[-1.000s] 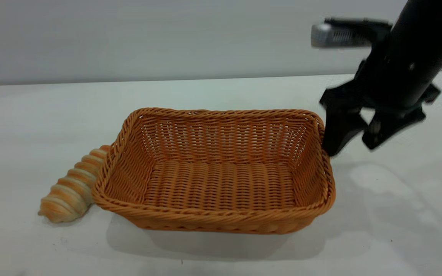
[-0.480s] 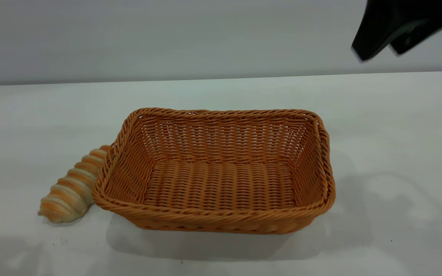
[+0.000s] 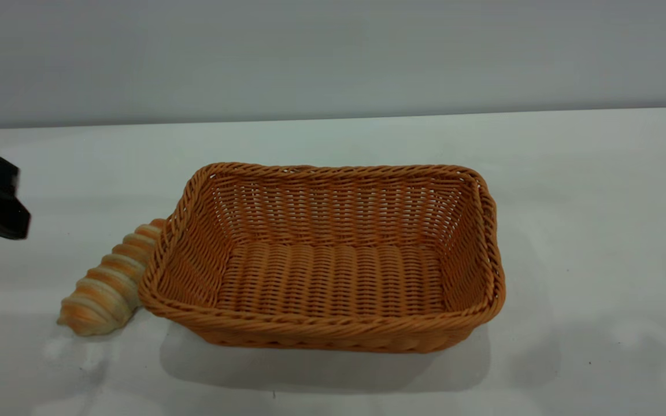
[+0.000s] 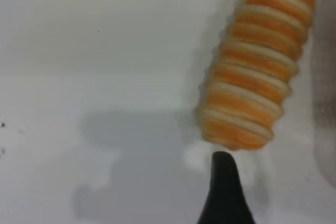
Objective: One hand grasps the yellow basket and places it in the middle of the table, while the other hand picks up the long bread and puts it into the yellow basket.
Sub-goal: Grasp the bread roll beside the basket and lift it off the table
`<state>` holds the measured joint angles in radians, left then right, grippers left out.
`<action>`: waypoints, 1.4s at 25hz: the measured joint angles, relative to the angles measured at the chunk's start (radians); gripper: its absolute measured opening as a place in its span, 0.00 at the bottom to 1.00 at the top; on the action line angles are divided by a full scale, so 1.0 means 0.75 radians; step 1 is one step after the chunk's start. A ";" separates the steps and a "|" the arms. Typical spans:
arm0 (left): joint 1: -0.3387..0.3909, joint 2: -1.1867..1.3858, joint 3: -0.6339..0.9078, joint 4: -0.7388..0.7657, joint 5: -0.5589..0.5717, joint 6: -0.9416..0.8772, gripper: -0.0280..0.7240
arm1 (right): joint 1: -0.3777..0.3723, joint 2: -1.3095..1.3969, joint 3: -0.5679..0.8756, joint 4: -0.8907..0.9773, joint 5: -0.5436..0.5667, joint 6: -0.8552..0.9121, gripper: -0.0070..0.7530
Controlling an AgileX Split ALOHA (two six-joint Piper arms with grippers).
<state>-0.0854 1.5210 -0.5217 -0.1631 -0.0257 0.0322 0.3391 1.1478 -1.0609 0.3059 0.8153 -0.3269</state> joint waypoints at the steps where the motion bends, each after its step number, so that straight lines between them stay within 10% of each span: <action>1: 0.000 0.039 -0.018 0.000 -0.012 0.000 0.80 | 0.000 -0.027 0.000 0.010 0.020 -0.005 0.71; 28: -0.113 0.734 -0.369 0.000 -0.125 0.001 0.80 | 0.000 -0.199 0.043 0.022 0.153 -0.041 0.71; 35: -0.108 0.790 -0.377 0.000 -0.188 0.002 0.51 | 0.000 -0.201 0.043 0.022 0.156 -0.042 0.71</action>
<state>-0.1667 2.1137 -0.8048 -0.1629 -0.1670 0.0339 0.3391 0.9968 -1.0289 0.3223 0.9322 -0.3586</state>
